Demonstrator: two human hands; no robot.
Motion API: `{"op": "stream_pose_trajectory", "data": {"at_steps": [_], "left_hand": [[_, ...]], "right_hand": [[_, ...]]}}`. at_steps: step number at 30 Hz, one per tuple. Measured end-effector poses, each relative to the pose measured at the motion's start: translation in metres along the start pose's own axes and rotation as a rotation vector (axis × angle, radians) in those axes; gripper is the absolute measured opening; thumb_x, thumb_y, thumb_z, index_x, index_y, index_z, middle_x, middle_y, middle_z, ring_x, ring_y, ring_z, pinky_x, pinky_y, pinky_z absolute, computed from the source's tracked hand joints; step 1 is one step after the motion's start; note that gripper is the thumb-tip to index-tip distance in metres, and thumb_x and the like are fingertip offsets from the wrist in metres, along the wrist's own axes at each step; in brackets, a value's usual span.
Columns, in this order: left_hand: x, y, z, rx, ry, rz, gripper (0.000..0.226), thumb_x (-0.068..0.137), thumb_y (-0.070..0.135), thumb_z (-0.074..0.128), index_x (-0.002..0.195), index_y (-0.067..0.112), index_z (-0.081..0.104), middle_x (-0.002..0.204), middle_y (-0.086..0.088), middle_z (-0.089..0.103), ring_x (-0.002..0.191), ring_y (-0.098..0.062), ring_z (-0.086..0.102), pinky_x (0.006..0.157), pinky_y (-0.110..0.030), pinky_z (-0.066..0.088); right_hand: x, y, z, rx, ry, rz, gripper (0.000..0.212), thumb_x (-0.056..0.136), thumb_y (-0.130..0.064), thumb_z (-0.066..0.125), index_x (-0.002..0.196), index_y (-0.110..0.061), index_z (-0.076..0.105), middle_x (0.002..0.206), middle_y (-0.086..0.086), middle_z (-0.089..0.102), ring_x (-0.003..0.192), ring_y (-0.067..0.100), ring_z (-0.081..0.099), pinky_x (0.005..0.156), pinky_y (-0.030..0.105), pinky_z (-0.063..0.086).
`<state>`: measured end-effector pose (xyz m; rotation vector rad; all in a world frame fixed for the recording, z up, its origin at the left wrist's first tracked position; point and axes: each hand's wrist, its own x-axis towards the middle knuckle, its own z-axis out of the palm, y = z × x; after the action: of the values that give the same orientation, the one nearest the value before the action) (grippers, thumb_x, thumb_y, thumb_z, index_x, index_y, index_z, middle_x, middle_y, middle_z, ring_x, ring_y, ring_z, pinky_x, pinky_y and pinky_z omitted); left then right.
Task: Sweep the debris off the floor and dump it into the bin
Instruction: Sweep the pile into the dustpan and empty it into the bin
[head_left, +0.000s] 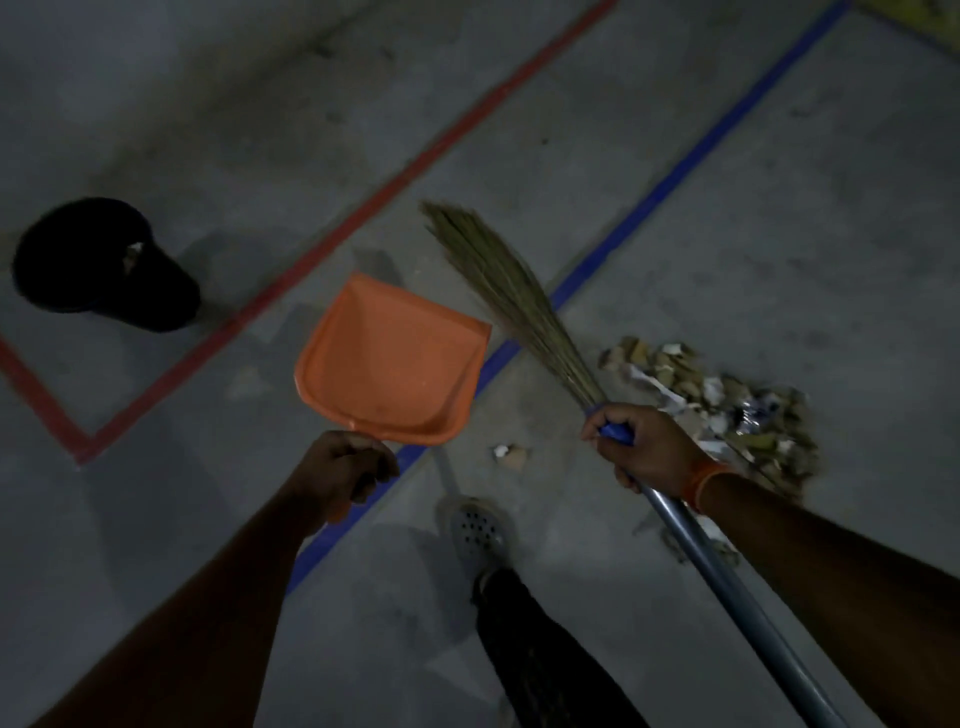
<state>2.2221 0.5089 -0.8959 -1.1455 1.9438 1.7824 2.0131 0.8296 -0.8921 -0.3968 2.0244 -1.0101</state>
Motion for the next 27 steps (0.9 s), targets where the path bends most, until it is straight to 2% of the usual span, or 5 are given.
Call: {"op": "stream_pose_trajectory", "data": {"at_steps": [3,9,15,21,27], "left_hand": [[-0.035,-0.021,0.061,-0.006,-0.064,-0.013,0.024,0.088,-0.004,0.052,0.074,-0.005,0.072,0.063,-0.018,0.059,0.037,-0.011,0.045,0.039,-0.015,0.029],[-0.1,-0.07,0.186,0.055,-0.172,-0.103,0.03,0.093,-0.015,0.04,0.08,-0.012,0.068,0.045,-0.001,0.056,0.033,-0.009,0.042,0.031,-0.015,0.028],[-0.122,-0.133,0.302,0.067,-0.254,-0.128,0.039,0.098,-0.008,0.043,0.072,-0.007,0.072,0.059,-0.013,0.06,0.042,-0.019,0.045,0.038,-0.02,0.035],[-0.115,-0.204,0.418,0.078,-0.271,-0.159,0.039,0.098,-0.009,0.043,0.071,-0.005,0.072,0.062,-0.015,0.06,0.044,-0.018,0.045,0.045,-0.022,0.035],[-0.095,-0.271,0.501,0.084,-0.282,-0.229,0.038,0.096,-0.009,0.044,0.069,-0.005,0.071,0.06,-0.016,0.06,0.046,-0.02,0.047,0.045,-0.023,0.036]], "right_hand": [[-0.073,0.062,-0.018,-0.01,0.052,0.057,0.017,0.091,-0.001,0.061,0.089,-0.016,0.068,0.079,0.029,0.063,0.043,0.027,0.057,0.044,0.035,0.05],[-0.203,0.175,-0.052,-0.02,0.112,0.226,0.02,0.092,-0.008,0.061,0.085,-0.025,0.068,0.061,0.013,0.06,0.043,0.024,0.057,0.044,0.03,0.048],[-0.293,0.298,-0.095,-0.015,0.2,0.316,0.016,0.092,-0.005,0.062,0.089,-0.02,0.068,0.048,0.008,0.056,0.041,0.024,0.055,0.041,0.029,0.046],[-0.334,0.448,-0.134,-0.039,0.225,0.321,0.018,0.092,-0.004,0.062,0.09,-0.021,0.067,0.051,0.011,0.057,0.041,0.027,0.057,0.041,0.032,0.048],[-0.302,0.557,-0.164,-0.096,0.234,0.334,0.016,0.092,-0.007,0.062,0.089,-0.022,0.068,0.052,0.007,0.058,0.042,0.025,0.058,0.041,0.03,0.047]]}}
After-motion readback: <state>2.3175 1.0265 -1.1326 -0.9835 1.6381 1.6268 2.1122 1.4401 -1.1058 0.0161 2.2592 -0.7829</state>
